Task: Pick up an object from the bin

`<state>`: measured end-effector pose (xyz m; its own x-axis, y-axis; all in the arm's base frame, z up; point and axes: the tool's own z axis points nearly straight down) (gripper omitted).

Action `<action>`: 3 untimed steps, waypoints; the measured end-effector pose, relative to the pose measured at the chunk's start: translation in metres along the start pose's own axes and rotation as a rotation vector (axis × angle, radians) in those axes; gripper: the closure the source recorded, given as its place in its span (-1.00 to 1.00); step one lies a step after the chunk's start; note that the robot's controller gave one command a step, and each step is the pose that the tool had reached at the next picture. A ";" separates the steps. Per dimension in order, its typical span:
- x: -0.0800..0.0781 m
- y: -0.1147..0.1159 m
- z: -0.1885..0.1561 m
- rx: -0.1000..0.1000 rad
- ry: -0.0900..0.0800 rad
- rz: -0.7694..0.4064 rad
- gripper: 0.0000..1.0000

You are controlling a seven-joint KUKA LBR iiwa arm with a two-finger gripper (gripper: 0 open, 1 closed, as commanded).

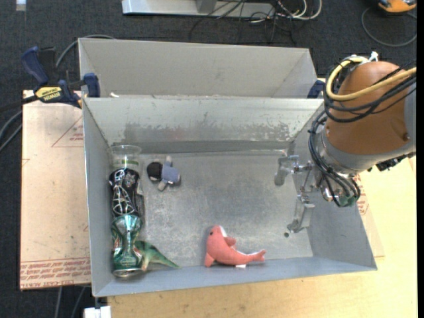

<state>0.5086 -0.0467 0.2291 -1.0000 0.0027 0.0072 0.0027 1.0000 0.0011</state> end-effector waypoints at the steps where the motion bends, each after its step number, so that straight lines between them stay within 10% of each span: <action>1: -0.001 0.000 -0.004 0.001 -0.008 -0.003 -1.00; 2: 0.003 0.047 0.119 0.000 -0.005 -0.237 -1.00; 3: -0.102 0.029 0.067 0.001 -0.015 -0.111 -1.00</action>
Offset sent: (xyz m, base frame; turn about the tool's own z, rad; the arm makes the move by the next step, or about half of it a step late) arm -0.0069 0.0615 -0.1591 -0.3158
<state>0.6099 -0.0183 0.1616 -0.9941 -0.1078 -0.0083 -0.1078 0.9942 0.0000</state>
